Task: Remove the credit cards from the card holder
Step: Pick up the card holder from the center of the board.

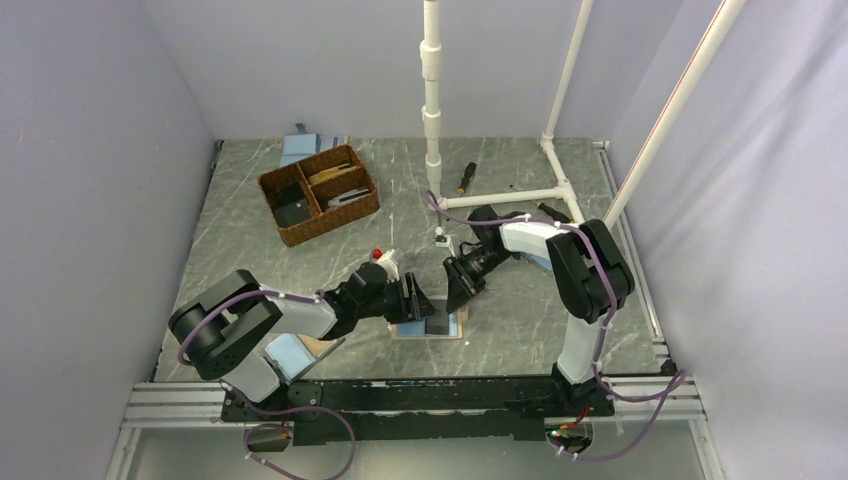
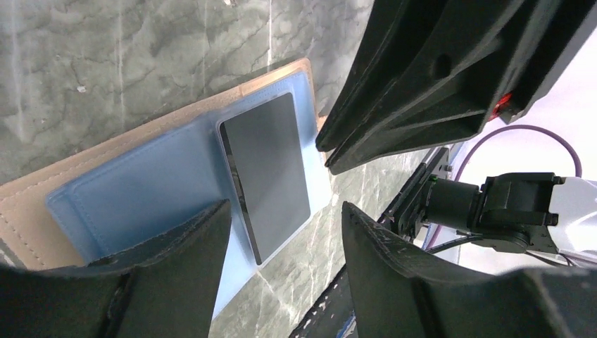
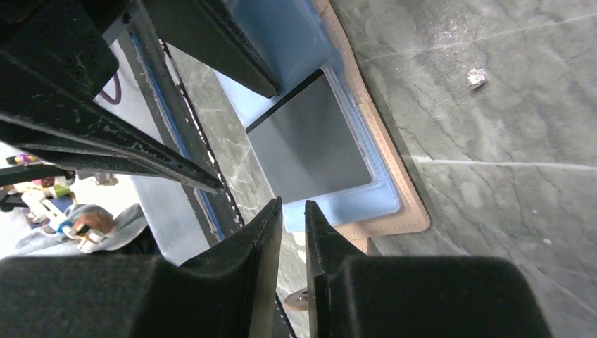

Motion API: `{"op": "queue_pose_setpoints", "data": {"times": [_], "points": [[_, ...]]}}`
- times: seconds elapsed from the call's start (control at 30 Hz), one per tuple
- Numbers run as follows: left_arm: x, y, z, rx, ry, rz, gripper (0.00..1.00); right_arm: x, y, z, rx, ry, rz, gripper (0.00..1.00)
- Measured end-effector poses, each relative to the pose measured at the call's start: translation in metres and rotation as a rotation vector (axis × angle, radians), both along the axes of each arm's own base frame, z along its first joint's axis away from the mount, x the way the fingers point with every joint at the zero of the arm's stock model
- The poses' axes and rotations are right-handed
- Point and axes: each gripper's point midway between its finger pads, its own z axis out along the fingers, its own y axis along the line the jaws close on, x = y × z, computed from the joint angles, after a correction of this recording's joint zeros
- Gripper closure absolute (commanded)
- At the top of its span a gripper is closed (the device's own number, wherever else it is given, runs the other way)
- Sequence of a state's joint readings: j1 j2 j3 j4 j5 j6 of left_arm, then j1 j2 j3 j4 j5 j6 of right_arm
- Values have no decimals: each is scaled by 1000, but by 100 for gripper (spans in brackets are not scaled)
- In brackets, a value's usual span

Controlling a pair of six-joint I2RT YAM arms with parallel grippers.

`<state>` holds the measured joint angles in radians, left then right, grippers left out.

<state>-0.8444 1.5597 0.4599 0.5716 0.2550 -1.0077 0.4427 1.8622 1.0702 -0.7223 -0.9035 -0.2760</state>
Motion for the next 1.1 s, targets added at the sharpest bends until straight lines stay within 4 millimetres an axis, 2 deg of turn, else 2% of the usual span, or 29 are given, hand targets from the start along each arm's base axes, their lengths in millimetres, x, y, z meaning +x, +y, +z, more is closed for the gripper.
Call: {"op": "queue_pose_setpoints", "data": {"times": [0.33,0.7,0.77,0.87,0.93,1.1], "points": [[0,1,-3,10,6,4,40,-4,1,-17,-35,63,-11,82],[1,-1,-13,8,44,27,56,-6,3,-20,-52,107,-39,82],[2,-2,-14,1,50,32,62,-6,3,-20,-54,110,-41,82],[4,-2,-19,0,62,40,89,-7,2,-20,-58,118,-43,82],[5,-1,-25,8,76,50,100,-8,2,-19,-60,123,-43,82],[7,-4,-23,-17,72,51,100,-9,3,-19,-59,128,-39,77]]}}
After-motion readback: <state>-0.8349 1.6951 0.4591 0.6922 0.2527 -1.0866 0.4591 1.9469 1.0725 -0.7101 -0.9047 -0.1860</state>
